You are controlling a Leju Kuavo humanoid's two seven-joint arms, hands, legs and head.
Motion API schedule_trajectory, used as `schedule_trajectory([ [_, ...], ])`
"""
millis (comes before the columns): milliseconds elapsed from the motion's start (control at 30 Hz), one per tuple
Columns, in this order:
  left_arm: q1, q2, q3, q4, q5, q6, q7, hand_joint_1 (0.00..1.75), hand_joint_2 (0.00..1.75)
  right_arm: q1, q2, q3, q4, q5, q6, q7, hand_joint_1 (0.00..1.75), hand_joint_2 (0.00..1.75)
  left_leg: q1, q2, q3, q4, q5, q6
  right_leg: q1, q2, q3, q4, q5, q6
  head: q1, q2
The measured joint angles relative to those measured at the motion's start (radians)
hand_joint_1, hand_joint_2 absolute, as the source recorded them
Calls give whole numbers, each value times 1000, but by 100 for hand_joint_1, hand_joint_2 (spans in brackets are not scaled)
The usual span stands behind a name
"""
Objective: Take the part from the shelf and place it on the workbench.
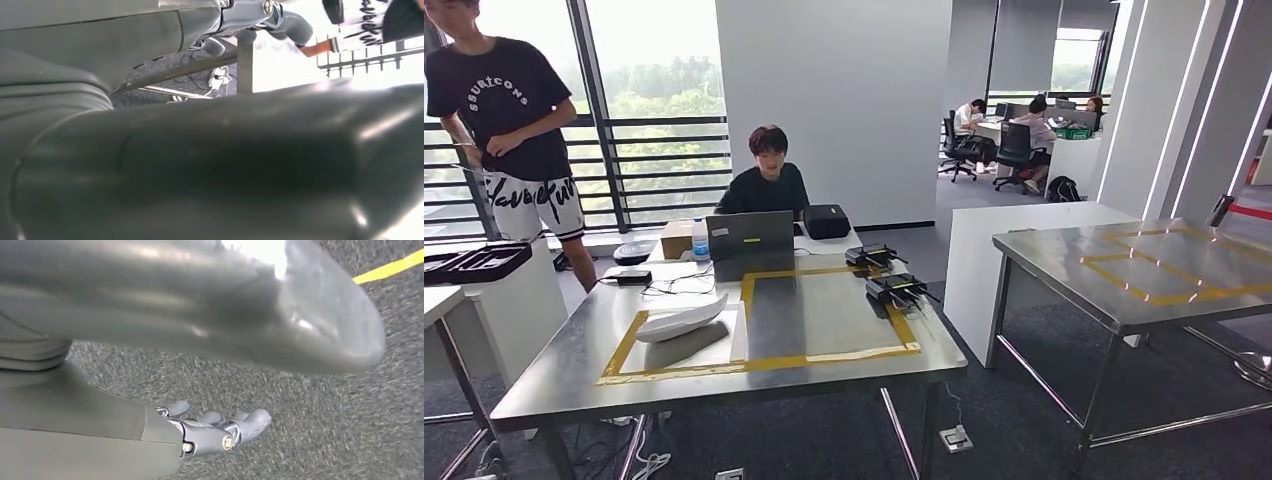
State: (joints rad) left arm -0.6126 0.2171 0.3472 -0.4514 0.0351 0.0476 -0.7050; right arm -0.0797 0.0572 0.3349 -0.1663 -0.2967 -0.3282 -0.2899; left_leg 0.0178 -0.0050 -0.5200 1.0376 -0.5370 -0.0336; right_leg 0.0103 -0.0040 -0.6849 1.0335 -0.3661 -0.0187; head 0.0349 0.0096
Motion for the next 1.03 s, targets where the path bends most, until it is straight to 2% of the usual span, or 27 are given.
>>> schedule_trajectory([
  [33, 1, -2, 0, 0, 0, 0, 0, 0, 0, 2, 0, 0, 0, 0, 0, 0, 0, 0, 0, 1, -10, 2, 8, 12, -2, 1, -3, -2, 7, 6, 0, 0],
  [67, 1, -3, 0, 1, 0, 0, 0, 0, 0, 5, 0, 0, 0, 0, 0, 0, 0, 0, 0, 2, -17, 2, 18, 22, -4, 1, -8, 3, -2, 13, 0, 0],
  [100, 2, -5, 1, 1, 0, -2, 0, 0, 0, 8, 0, 0, 0, 0, 1, 0, 0, 0, 1, 4, -27, 2, 29, 32, -7, 2, -18, 23, -30, 20, -1, 0],
  [133, 2, -6, 1, 2, 1, -4, 0, 0, 0, 9, 1, 0, 0, 1, 1, 0, 0, 0, 2, 5, -39, 1, 41, 39, -9, 2, -32, 61, -76, 26, -1, 0],
  [200, 6, -8, 2, 3, 3, -9, 0, 0, 0, 9, 2, 1, 0, 2, 2, 0, 0, 0, 1, 6, -69, 2, 67, 44, -11, 3, -62, 184, -181, 34, 0, 0],
  [233, 11, -9, 3, 4, 4, -11, 0, 0, 0, 9, 2, 1, 0, 3, 2, 0, 0, 0, 1, 6, -87, 2, 81, 44, -12, 3, -69, 243, -209, 35, 0, 0],
  [267, 17, -10, 4, 5, 6, -13, 0, 0, 0, 9, 2, 1, 0, 3, 2, 0, 0, 0, 1, 6, -104, 3, 94, 43, -12, 3, -64, 281, -212, 35, 0, 0],
  [300, 24, -11, 6, 7, 8, -15, 0, 0, 0, 9, 2, 1, 0, 3, 2, 0, 0, 0, 1, 6, -120, 3, 107, 41, -11, 3, -45, 290, -195, 33, 0, 0],
  [333, 31, -12, 9, 10, 10, -17, 0, 0, 0, 8, 2, 1, 0, 3, 2, 0, 0, 0, 1, 6, -135, 4, 119, 38, -11, 3, -7, 262, -168, 31, 0, 0],
  [367, 38, -14, 11, 12, 13, -19, 0, 0, 0, 8, 2, 1, 0, 4, 2, 0, 0, 0, 1, 7, -147, 4, 130, 35, -11, 4, 47, 205, -152, 27, 0, 0],
  [400, 43, -16, 13, 14, 16, -20, 0, 0, 0, 6, 2, 1, 0, 4, 2, 0, 0, 0, 1, 7, -158, 5, 141, 30, -9, 4, 106, 128, -154, 22, 0, 0],
  [433, 49, -17, 15, 16, 20, -20, 0, 0, 0, 4, 2, 1, 0, 4, 2, 0, 0, 0, 1, 7, -163, 3, 152, 24, -6, 5, 151, 64, -165, 16, -1, 0],
  [467, 55, -20, 18, 18, 23, -21, 0, 0, 0, 3, 2, 1, 0, 5, 2, 0, 0, 0, 1, 7, -164, 0, 162, 17, -3, 6, 178, 18, -180, 11, -1, 0],
  [500, 62, -24, 20, 21, 26, -21, 0, 0, 0, 3, 2, 1, 0, 7, 2, 0, 0, 0, 2, 8, -164, -5, 171, 10, 0, 7, 186, -4, -187, 5, -1, 0],
  [567, 82, -32, 24, 28, 31, -23, 0, 0, 0, 4, 2, 2, 0, 9, 1, 0, 0, 0, 4, 8, -165, -15, 183, -3, 0, 6, 174, -13, -170, -9, -1, 0],
  [600, 95, -35, 25, 32, 32, -24, 1, 0, 0, 4, 2, 2, 0, 9, 1, 0, 0, 0, 4, 8, -170, -9, 168, -8, -2, 4, 167, -17, -159, -18, -2, 0],
  [633, 107, -39, 26, 37, 33, -23, 1, 0, 0, 4, 2, 2, 0, 9, 1, 0, 0, 0, 5, 7, -180, 14, 133, -12, -4, 3, 159, -22, -146, -26, -3, 0],
  [700, 125, -48, 26, 48, 35, -20, 1, 0, 0, 6, 2, 2, 0, 10, 0, 0, 0, 0, 5, 6, -206, 115, 36, -18, -5, 2, 138, -25, -124, -34, -5, 0],
  [733, 133, -53, 26, 55, 36, -19, 1, 0, 0, 7, 2, 2, 0, 10, 0, 0, 0, 0, 5, 6, -219, 178, 4, -20, -4, 1, 126, -24, -113, -34, -6, 0],
  [767, 142, -57, 26, 61, 37, -18, 1, 0, 0, 8, 3, 2, 0, 10, 0, 0, 0, 0, 5, 6, -224, 228, -6, -23, -3, 1, 113, -23, -104, -34, -6, 0],
  [800, 149, -62, 26, 66, 38, -18, 1, 0, 0, 9, 3, 2, 0, 10, 0, 0, 0, 0, 5, 6, -217, 253, 5, -23, -3, 0, 102, -22, -95, -33, -7, 0],
  [833, 154, -65, 26, 70, 39, -17, 1, 0, 0, 10, 3, 2, 0, 9, 0, 0, 0, 0, 5, 7, -193, 243, 28, -23, -2, 0, 91, -21, -86, -31, -7, 0],
  [867, 157, -69, 26, 74, 39, -16, 1, 0, 0, 11, 3, 2, 0, 9, 0, 0, 0, 0, 5, 7, -150, 196, 49, -21, -2, -1, 81, -19, -79, -28, -8, 0],
  [900, 158, -72, 26, 80, 39, -15, 1, 0, 0, 11, 3, 2, 0, 9, 0, 0, 0, 0, 3, 7, -98, 127, 53, -17, -2, -2, 73, -16, -73, -24, -8, 0],
  [933, 160, -77, 26, 87, 40, -12, 2, 0, 0, 11, 3, 2, 0, 9, 0, -1, 0, 0, 1, 7, -51, 62, 48, -12, -1, -3, 66, -12, -68, -20, -9, 0],
  [967, 163, -83, 26, 95, 40, -9, 4, 0, 0, 11, 3, 2, 0, 9, 0, -2, 0, 0, -3, 7, -18, 13, 37, -6, 0, -3, 62, -9, -64, -14, -9, 0],
  [1033, 175, -96, 26, 109, 40, -2, 10, 0, 0, 12, 3, 2, 0, 7, -1, -4, 0, 0, -8, 6, -3, -18, 25, 3, -1, -4, 60, -6, -59, -6, -9, 0],
])
